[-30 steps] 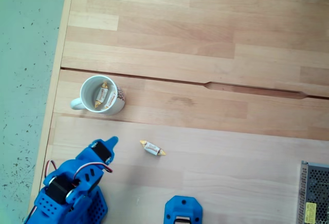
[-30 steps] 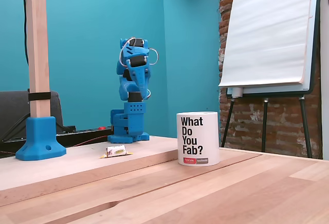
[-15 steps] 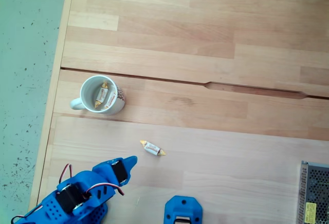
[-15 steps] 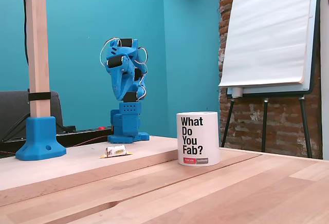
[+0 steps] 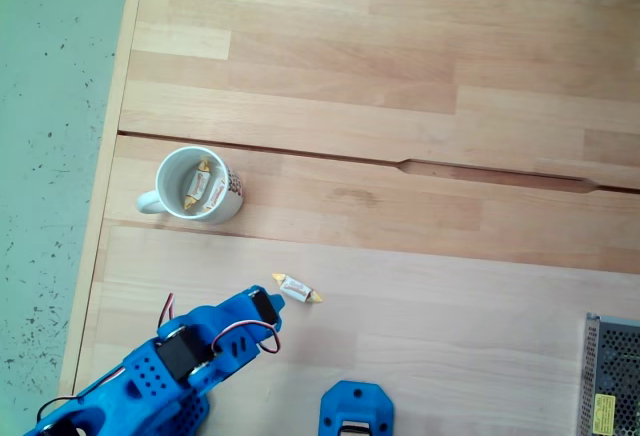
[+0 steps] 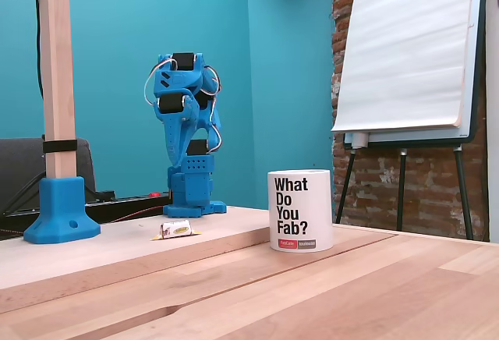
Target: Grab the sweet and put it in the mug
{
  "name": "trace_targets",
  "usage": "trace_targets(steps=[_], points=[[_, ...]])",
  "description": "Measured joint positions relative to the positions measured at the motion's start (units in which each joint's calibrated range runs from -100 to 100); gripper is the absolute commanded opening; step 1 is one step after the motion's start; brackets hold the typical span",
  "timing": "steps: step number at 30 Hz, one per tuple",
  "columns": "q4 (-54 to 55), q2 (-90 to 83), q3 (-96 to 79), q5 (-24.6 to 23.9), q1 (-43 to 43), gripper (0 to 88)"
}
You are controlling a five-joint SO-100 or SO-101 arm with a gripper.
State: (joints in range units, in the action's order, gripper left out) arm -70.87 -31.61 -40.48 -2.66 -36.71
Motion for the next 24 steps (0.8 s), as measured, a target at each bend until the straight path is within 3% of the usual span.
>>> trace_targets(steps=[24], points=[[20.26, 4.72, 4.93, 0.15, 0.07, 0.0]])
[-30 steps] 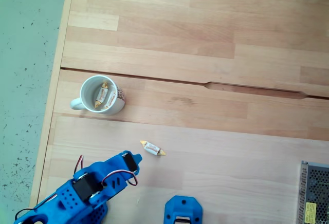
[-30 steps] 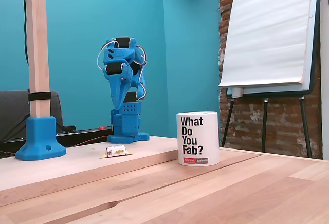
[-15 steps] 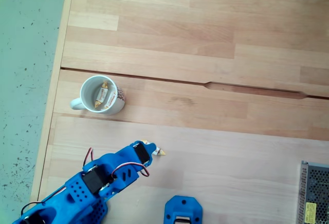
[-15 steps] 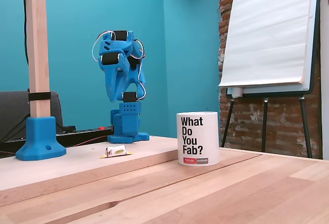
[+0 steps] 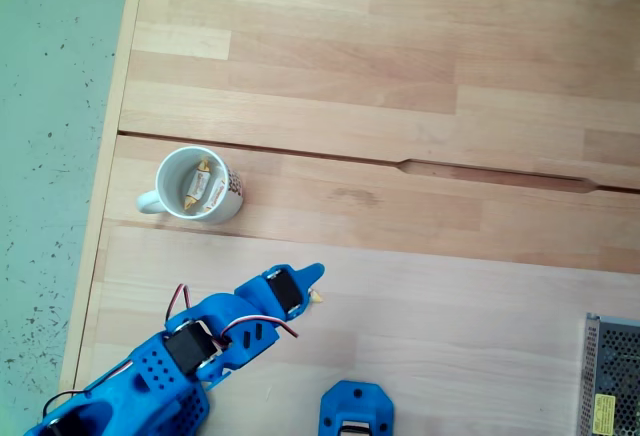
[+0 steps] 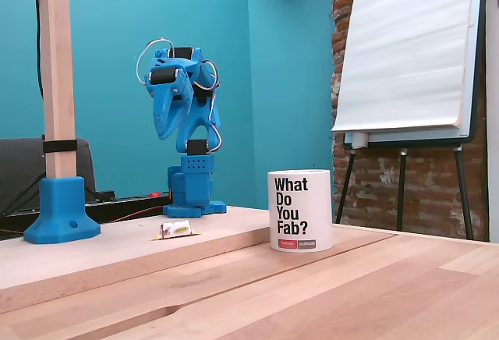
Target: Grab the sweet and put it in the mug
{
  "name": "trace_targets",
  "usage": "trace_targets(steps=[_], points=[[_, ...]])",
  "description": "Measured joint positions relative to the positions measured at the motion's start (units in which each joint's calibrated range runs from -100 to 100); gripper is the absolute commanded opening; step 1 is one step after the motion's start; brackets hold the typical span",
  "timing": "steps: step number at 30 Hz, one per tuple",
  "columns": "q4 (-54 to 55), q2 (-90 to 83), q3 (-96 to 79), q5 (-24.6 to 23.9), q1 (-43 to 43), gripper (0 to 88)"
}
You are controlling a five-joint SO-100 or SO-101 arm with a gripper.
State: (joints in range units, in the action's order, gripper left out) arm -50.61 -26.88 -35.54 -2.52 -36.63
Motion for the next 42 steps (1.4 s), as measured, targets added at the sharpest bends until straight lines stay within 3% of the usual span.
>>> trace_targets(steps=[15, 42], points=[[11.88, 0.00, -9.95, 0.00, 4.21, 0.0], [12.21, 0.00, -13.45, 0.24, 4.80, 0.0]])
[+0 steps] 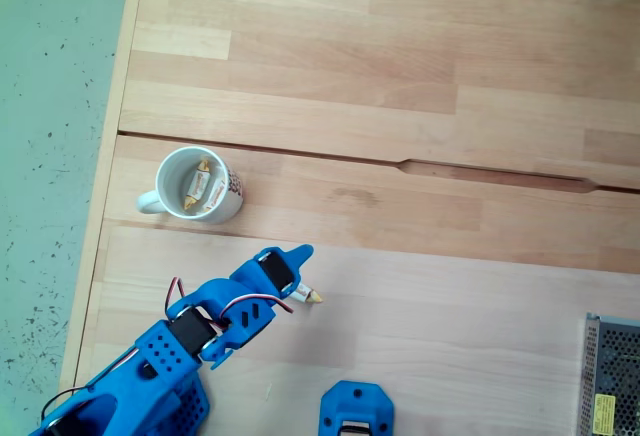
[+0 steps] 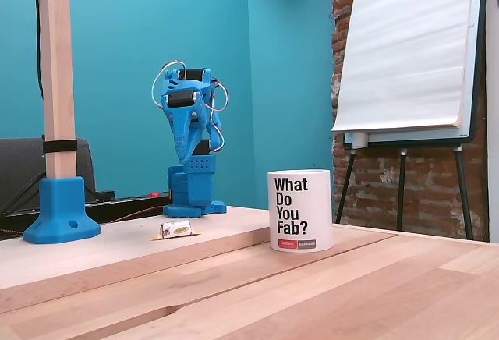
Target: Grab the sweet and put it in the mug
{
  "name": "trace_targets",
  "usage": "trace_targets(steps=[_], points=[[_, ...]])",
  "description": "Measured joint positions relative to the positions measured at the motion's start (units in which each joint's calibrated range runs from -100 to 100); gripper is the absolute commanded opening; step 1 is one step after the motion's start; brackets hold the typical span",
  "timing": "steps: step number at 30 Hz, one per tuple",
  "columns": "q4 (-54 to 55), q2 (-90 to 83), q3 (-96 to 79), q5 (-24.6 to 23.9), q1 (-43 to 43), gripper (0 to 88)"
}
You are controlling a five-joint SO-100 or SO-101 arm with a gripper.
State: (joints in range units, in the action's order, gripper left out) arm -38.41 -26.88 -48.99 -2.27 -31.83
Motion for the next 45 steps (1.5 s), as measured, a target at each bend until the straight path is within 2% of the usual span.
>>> trace_targets(steps=[7, 18, 25, 36, 45], points=[[-0.90, 0.00, 0.54, 0.00, 0.00, 0.0], [-15.95, 0.18, 7.80, 0.00, 0.00, 0.0], [-16.68, 0.36, 8.25, 0.00, -0.07, 0.0], [-17.90, 12.90, 17.03, 0.00, -0.07, 0.0], [-24.49, 22.71, 26.54, 0.00, -0.07, 0.0]])
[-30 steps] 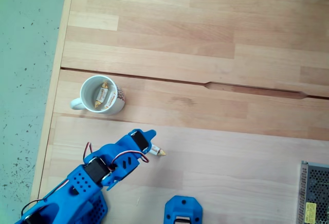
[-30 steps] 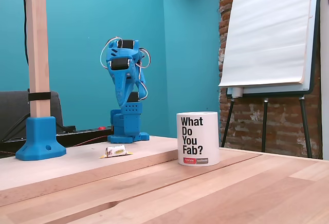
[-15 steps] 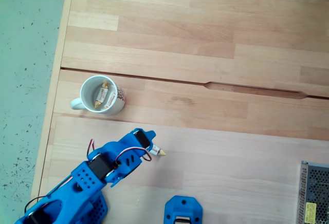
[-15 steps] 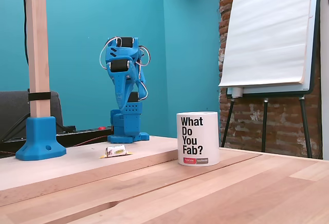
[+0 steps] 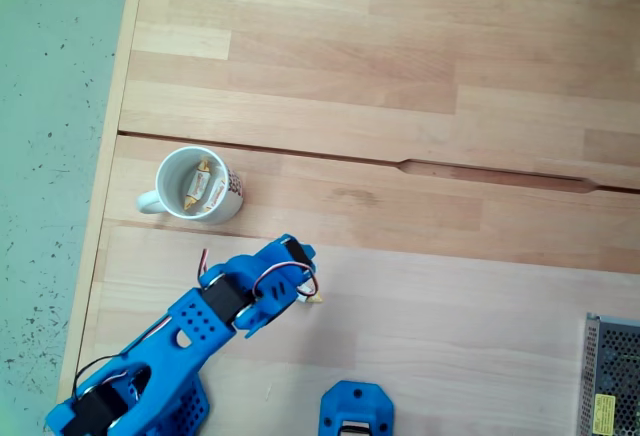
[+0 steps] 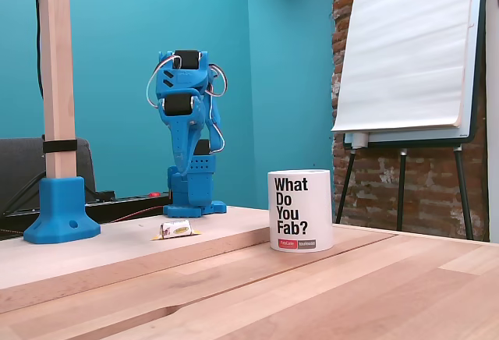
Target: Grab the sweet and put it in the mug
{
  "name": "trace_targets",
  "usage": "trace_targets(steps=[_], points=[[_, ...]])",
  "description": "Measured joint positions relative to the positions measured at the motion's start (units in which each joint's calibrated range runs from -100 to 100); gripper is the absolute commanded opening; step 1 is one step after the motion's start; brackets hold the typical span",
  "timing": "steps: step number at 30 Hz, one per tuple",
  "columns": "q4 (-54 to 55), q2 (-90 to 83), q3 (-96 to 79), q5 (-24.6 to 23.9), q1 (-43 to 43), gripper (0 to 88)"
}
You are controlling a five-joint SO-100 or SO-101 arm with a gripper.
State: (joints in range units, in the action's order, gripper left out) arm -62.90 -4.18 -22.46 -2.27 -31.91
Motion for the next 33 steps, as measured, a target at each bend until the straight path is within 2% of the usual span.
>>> trace_targets(steps=[14, 33], points=[[-7.73, 10.63, 8.07, -0.05, 0.00, 0.0], [-7.89, 13.81, 7.98, 0.10, 0.00, 0.0]])
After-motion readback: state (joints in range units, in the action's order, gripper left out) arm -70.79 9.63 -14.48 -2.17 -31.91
